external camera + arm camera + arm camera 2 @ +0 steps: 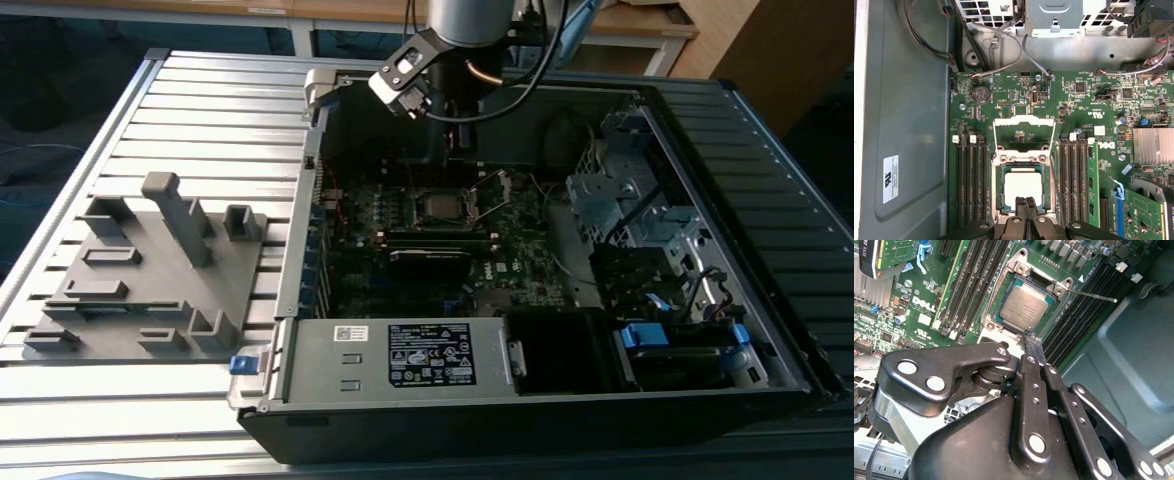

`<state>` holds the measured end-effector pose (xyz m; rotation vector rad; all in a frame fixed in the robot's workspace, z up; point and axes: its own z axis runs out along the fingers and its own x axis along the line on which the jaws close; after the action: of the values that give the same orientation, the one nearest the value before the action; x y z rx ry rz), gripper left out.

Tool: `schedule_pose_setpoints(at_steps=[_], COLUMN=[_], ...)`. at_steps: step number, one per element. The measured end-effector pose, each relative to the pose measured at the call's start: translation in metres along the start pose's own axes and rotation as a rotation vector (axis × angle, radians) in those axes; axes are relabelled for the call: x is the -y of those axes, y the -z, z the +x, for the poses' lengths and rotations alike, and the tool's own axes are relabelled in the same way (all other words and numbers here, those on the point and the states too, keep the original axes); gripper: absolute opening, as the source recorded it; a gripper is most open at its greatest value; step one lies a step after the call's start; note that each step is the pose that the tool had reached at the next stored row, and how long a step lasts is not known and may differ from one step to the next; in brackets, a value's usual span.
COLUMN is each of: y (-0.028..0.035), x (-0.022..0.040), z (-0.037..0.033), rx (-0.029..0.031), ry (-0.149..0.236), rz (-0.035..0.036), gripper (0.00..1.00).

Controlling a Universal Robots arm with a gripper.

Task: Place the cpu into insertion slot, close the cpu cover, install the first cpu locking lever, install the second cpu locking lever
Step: 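Close the cpu cover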

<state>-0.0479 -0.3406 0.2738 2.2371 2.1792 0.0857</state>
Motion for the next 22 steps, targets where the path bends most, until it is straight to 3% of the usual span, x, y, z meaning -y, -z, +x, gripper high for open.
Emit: schedule_pose_setpoints(at_steps=[16,22], y=[-0.0007,-0.0008], x=[-0.0098,-0.0106], z=[0.0014,0.0017], rx=[-0.0002,-0.0002], ry=[0.000,0.000], rz=[-0.0002,-0.0001], gripper=[0.11,0.11])
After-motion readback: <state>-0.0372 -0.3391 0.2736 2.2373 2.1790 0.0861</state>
